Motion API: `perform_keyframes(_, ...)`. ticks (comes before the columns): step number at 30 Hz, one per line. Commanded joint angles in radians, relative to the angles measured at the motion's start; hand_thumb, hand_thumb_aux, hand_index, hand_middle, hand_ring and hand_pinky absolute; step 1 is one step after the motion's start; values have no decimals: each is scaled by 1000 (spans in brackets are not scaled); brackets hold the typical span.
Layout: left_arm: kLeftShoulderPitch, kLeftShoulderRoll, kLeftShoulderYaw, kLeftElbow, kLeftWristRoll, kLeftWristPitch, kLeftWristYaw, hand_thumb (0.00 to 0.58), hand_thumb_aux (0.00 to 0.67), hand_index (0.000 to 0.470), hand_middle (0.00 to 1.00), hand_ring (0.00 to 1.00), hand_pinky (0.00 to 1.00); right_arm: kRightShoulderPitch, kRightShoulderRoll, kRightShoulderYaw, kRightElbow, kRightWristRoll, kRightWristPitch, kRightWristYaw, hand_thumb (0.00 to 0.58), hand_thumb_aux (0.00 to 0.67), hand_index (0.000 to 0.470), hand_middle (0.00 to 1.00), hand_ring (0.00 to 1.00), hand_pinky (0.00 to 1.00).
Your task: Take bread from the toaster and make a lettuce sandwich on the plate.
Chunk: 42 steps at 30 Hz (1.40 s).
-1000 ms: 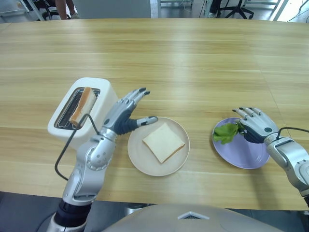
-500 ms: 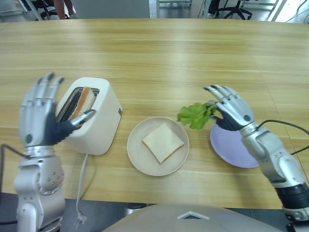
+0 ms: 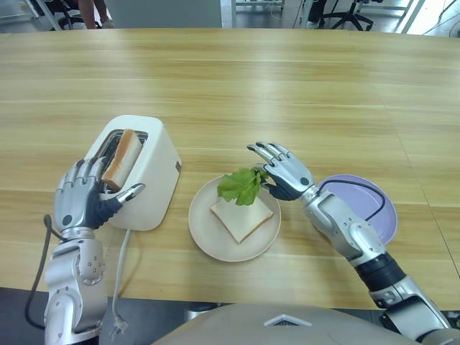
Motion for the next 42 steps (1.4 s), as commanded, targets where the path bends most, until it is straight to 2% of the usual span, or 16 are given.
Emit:
perform_keyframes(1,-13,9,-64,59,-15,4,-48,0,0,0,0,0,0,-20,8,48,57,-38,1,-25,580,670,460,0,0,0)
perform_keyframes(4,-24,7,-57,51,-49,-16,-31,23,13,9,0,0,0,-16,1,81,61,-49,-10,-20,580,670,460,0,0,0)
perform_keyframes(5,-28,6,-51,42,-53,-21,-19,398,294,202,0,0,0,-12,-5,92,60,-54,-14,-14,580,670,460,0,0,0)
perform_keyframes(6,-31,4,-45,34,-60,-27,-7,580,670,460,0,0,0,-6,-11,103,61,-60,-14,-7,580,670,460,0,0,0)
perform_keyframes(13,-42,20,-8,34,-89,-28,27,580,670,460,0,0,0,66,-88,164,35,-117,2,46,580,670,460,0,0,0)
perform_keyframes(14,-42,24,-6,35,-97,-29,23,580,670,460,0,0,0,77,-97,164,23,-117,6,56,578,631,433,0,0,0)
perform_keyframes(15,-41,28,-5,39,-108,-35,21,580,670,460,0,0,0,89,-106,166,10,-127,13,62,438,339,233,0,0,0)
perform_keyframes(16,-39,35,-5,40,-107,-40,23,580,670,460,75,75,75,96,-114,169,2,-137,19,71,5,3,2,0,0,0)
perform_keyframes(17,-40,38,-3,41,-117,-49,27,580,670,460,969,969,969,101,-120,170,-3,-142,22,79,0,0,0,0,0,0)
perform_keyframes(19,-46,45,0,35,-129,-63,33,580,670,460,1000,1000,1000,110,-130,168,-15,-147,32,89,0,0,0,0,0,0)
perform_keyframes(30,-188,88,88,-31,-222,-133,86,580,670,460,1000,1000,1000,172,-170,91,-167,-84,36,110,0,0,0,0,0,0)
perform_keyframes(37,-298,94,127,-193,-284,-193,81,580,670,460,1000,1000,1000,231,-162,-28,-270,122,-57,35,0,0,0,0,0,0)
perform_keyframes(42,-300,92,78,-273,-452,-220,-43,580,670,460,1000,1000,1000,266,-189,-115,-297,210,-150,-26,0,0,0,0,0,0)
